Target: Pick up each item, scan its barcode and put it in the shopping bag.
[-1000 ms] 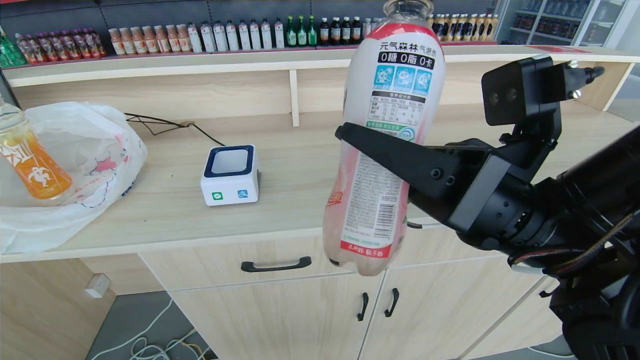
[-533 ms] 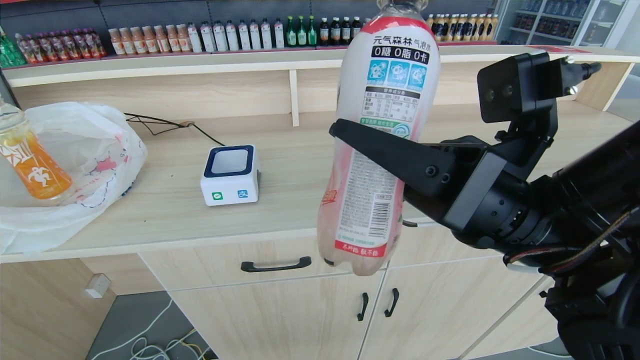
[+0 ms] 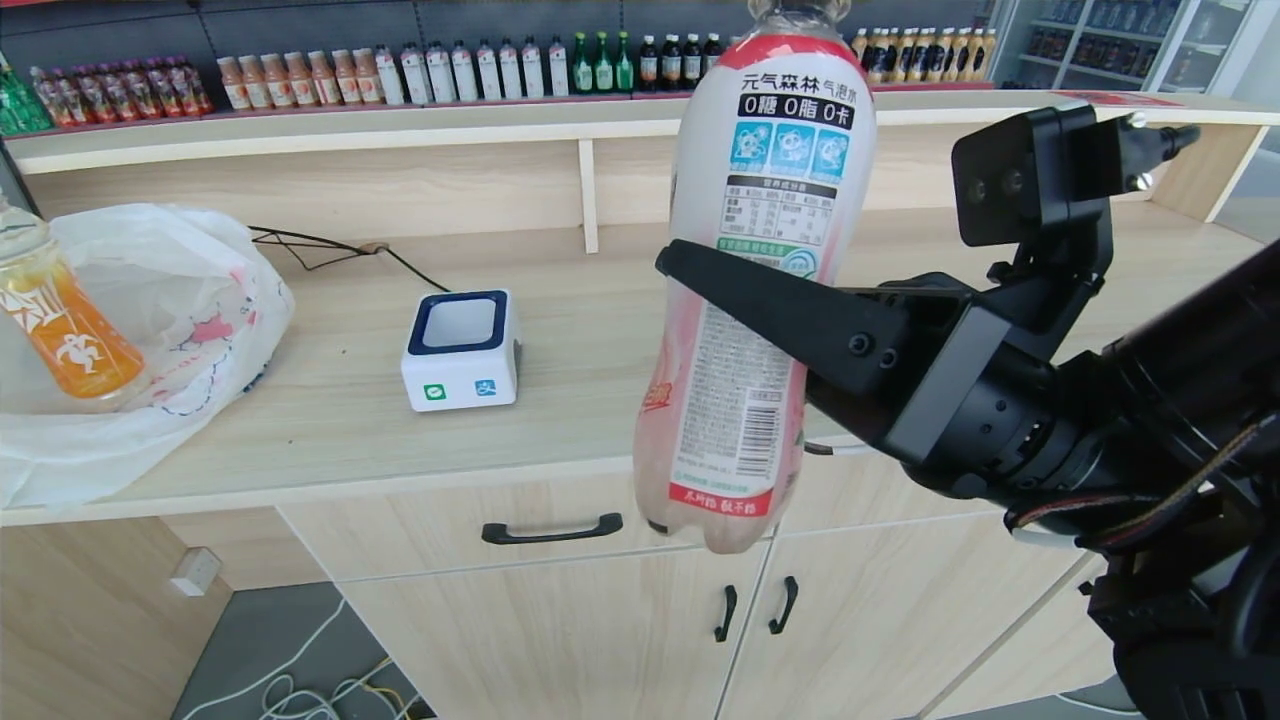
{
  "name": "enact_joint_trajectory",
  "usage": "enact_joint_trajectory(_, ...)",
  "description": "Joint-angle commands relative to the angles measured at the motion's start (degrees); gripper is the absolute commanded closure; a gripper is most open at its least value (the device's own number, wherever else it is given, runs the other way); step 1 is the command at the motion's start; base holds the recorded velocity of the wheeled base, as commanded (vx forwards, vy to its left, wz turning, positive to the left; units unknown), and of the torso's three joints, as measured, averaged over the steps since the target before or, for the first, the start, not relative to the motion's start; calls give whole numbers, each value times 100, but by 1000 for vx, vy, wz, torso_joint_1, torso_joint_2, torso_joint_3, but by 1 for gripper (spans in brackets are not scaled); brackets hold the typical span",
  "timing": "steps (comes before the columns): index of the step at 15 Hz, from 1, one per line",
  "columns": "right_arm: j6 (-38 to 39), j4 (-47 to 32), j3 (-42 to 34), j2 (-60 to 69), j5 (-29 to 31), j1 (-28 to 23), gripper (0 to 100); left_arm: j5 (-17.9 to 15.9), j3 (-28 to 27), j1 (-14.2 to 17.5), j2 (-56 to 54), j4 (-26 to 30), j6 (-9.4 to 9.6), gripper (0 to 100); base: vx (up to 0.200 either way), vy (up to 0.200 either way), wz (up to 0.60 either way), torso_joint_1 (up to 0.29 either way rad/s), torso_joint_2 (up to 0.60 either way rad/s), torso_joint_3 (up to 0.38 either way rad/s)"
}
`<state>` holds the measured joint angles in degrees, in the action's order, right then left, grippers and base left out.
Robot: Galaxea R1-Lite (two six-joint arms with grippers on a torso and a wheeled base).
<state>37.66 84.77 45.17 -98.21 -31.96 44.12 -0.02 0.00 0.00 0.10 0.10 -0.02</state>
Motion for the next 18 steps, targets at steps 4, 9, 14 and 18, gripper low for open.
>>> enact_joint_trajectory(4, -57, 4, 1, 21, 6, 0, 100, 2, 0, 0, -1, -1, 2, 0, 0, 0, 0, 0, 0, 0)
enact_joint_trajectory(9, -461, 4, -96, 82, 15, -8, 100, 2, 0, 0, -1, -1, 2, 0, 0, 0, 0, 0, 0, 0)
enact_joint_trajectory(14, -821, -5, -667, 381, 67, 0, 100, 2, 0, 0, -1, -1, 2, 0, 0, 0, 0, 0, 0, 0)
enact_joint_trajectory(18, -1314, 4, -755, 346, 621, 0, 100, 2, 0, 0, -1, -1, 2, 0, 0, 0, 0, 0, 0, 0)
